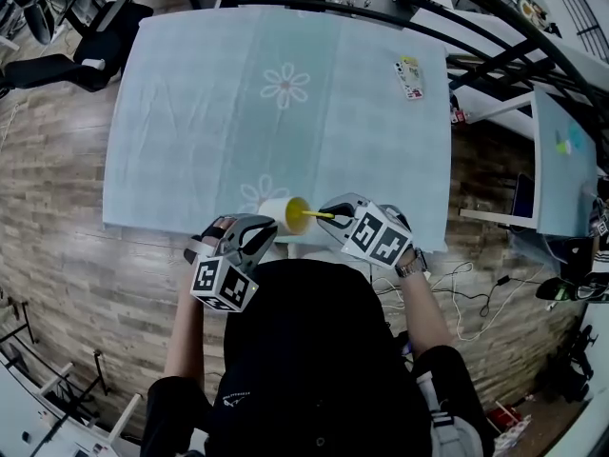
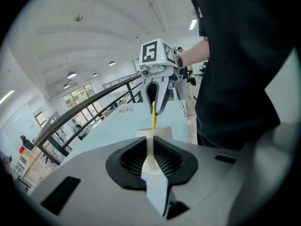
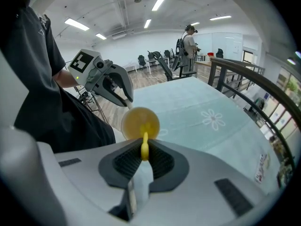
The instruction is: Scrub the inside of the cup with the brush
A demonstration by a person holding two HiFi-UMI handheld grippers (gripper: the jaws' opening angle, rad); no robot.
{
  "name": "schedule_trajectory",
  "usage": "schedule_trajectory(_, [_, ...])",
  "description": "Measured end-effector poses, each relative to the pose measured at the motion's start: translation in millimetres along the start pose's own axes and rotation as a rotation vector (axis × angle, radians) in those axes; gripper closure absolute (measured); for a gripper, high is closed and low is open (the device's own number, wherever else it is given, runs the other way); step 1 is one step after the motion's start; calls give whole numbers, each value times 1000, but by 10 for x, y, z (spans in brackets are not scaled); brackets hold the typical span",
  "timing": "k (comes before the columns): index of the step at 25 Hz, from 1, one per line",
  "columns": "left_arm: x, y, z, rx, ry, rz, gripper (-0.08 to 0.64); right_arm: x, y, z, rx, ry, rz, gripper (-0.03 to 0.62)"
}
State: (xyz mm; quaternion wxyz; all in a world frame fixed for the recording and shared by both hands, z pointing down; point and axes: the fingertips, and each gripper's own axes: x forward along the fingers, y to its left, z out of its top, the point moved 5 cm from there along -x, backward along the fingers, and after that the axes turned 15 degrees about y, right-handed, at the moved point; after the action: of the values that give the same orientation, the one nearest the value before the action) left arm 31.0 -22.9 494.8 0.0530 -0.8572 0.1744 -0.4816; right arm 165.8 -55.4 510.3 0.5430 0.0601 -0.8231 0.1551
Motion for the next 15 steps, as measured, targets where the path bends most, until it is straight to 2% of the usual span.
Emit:
schedule_trajectory(4, [-43, 93, -103, 18, 0, -6, 508, 45, 72, 56, 5, 35, 21, 555])
schedule_trajectory(8, [-107, 185, -203, 31, -14, -22, 506, 46, 168, 187, 25, 29, 64, 555])
schedule_trajectory(11, [-117, 264, -288, 30, -24, -22, 506, 20, 196, 305, 48, -11, 82, 555])
schedule_trajectory(15, [-111, 359, -411, 25, -35, -25, 506, -9, 191, 453, 94, -76, 62, 555])
